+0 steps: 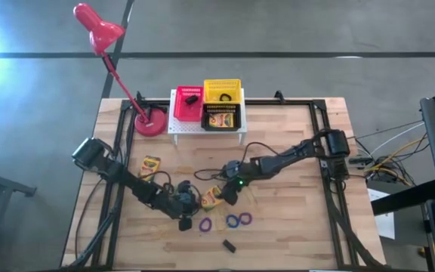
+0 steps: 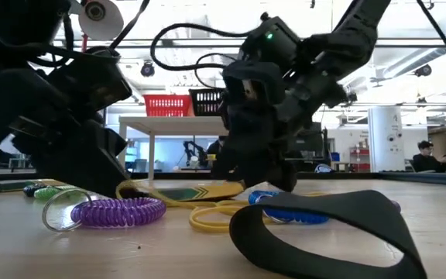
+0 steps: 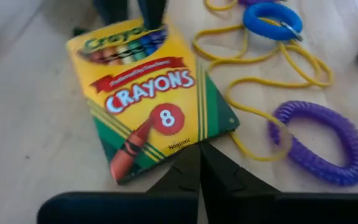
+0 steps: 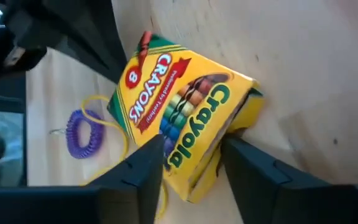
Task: Pick & Place Office Desk Supplies
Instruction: Put the right crayon box into the black bin on the shelf
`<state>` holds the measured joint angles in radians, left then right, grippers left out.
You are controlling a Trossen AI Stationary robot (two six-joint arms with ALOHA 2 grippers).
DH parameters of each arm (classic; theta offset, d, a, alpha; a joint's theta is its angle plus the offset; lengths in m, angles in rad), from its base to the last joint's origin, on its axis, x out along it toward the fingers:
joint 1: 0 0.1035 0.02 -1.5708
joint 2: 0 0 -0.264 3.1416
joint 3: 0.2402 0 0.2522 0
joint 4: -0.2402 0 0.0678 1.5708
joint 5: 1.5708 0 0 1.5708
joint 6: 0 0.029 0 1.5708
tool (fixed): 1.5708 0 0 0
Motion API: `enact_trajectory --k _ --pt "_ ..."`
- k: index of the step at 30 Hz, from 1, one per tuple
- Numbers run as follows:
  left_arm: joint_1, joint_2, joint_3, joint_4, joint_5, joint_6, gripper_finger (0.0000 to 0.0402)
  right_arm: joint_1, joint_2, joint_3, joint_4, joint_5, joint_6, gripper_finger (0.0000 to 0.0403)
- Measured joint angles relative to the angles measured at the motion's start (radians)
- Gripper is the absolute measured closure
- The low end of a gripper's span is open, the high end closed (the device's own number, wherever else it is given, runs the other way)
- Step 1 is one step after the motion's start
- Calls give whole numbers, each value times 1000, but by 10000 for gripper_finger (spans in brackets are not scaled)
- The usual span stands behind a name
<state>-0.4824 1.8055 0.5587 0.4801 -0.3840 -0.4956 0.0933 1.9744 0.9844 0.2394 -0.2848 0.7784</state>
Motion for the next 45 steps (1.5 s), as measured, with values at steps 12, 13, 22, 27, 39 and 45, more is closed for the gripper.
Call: enact_trajectory --k 12,13,22,27,39,45 --pt "2 -16 2 22 -71 55 394 132 -76 -26 -94 348 -87 385" --pt "2 -25 2 10 -71 55 394 145 -77 -26 -99 381 -92 388" --pt "4 -222 6 -344 -87 54 393 293 -78 -24 -95 746 -206 392" --pt "5 -312 5 -351 -87 100 370 373 -68 -25 -90 985 -234 392" --pt "75 -141 12 104 -168 277 157 409 -2 0 -87 1075 -315 392" --pt "117 -39 33 102 43 256 112 409 26 26 -87 1073 -382 392"
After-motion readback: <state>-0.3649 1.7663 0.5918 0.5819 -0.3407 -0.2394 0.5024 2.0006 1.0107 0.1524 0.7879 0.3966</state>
